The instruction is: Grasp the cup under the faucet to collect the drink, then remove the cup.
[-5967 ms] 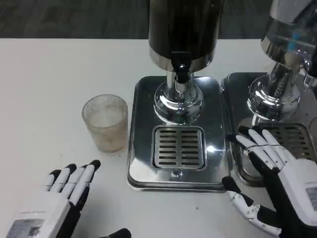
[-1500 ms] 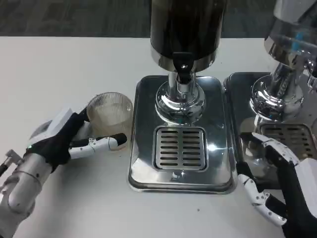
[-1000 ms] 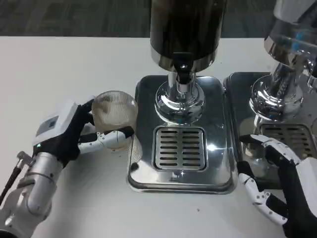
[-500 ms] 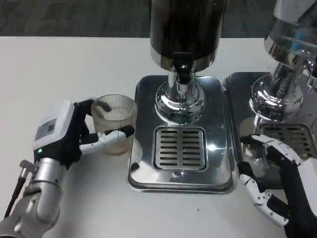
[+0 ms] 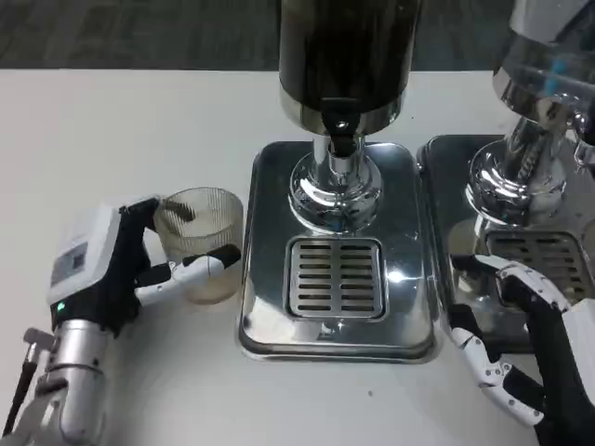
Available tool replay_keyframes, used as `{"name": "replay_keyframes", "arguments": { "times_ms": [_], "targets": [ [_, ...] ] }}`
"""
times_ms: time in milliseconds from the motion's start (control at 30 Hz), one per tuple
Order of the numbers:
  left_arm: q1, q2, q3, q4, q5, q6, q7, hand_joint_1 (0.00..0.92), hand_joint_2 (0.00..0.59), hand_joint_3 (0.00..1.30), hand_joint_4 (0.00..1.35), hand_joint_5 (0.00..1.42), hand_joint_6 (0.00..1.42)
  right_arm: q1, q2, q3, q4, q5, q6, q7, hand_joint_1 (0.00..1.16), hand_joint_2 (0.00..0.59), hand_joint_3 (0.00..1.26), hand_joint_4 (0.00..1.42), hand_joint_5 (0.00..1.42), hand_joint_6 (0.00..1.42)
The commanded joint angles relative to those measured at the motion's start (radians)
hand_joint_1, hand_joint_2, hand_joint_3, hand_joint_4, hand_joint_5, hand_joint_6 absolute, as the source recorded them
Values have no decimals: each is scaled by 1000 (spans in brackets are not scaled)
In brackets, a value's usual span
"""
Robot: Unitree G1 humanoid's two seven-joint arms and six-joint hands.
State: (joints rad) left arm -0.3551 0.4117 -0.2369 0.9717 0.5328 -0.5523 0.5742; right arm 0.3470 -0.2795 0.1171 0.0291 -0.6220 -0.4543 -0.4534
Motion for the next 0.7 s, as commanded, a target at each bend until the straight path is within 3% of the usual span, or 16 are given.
{"name": "replay_keyframes", "arguments": {
  "times_ms": [33, 367, 700],
  "targets": [
    [67, 28, 49, -86, -33, -44, 19, 360, 118, 702, 884, 1208, 1424, 9, 5, -9, -7, 9, -20, -11, 398, 421, 370, 285, 236, 386],
    [196, 22, 129, -379, -81, -47, -58, 354, 112, 709, 884, 1211, 1424, -3, 11, -6, 7, 16, -28, -6, 392, 426, 370, 285, 236, 385],
    [200, -38, 118, -494, -77, -8, -167, 354, 110, 716, 894, 1211, 1424, 6, 11, -7, 1, 19, -29, -9, 386, 429, 370, 285, 236, 380]
  ]
}}
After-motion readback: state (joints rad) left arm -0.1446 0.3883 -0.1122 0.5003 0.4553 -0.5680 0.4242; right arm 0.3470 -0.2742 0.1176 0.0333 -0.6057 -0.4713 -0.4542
